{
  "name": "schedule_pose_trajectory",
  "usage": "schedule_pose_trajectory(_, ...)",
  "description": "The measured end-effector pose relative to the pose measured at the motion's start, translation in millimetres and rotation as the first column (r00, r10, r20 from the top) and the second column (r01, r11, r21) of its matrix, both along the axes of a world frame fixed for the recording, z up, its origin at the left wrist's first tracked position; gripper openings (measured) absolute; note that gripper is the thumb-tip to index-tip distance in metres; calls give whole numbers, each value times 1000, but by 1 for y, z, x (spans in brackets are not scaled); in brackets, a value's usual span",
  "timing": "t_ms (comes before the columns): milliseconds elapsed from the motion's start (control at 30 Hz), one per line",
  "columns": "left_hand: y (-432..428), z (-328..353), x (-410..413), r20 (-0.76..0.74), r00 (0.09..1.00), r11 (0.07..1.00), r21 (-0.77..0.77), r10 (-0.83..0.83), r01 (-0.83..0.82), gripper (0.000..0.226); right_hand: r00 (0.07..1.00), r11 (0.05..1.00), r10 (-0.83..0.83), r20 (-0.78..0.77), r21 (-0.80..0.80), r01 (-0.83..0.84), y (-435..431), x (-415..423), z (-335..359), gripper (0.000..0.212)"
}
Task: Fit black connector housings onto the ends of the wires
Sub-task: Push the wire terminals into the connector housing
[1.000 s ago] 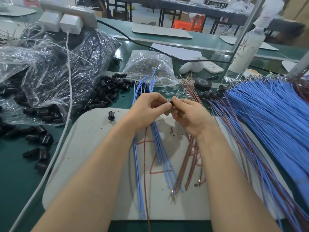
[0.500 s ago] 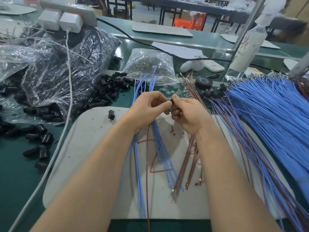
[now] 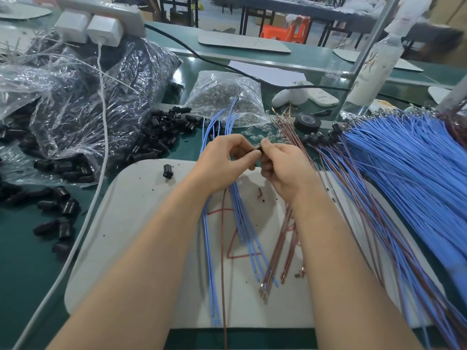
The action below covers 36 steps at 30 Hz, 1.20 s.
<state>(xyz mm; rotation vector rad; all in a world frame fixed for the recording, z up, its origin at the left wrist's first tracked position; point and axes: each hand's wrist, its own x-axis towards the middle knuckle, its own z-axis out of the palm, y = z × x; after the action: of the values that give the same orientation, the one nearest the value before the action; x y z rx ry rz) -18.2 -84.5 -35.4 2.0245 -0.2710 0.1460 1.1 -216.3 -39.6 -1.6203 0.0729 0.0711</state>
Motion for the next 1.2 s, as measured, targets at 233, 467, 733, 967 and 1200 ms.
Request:
schedule_pose_trajectory(233,-6,-2,3,37,997,985,154,71,-76,14,957,809,-22,290,-556,187,2,-5,2,20)
schedule_pose_trajectory(467,-6,2,2,20,1000,991,129,21,-24,14,999,990,-44,9,-136,45,-3,1,-3,36)
schedule_pose_trajectory(733,0,-2,3,-28,999,987,161,25,-20,15,973,886,-149,176,-413,210,-16,3,2,35)
schedule_pose_trajectory(967,-4,-4,7,20,998,998,8,58,-58,14,959,957,-148,240,-211,200,-12,0,2,27)
schedule_pose_trajectory(1200,-1,-10,8,36,997,998,5,64,-64,17,967,985,-64,248,-138,100,-11,-6,9,19)
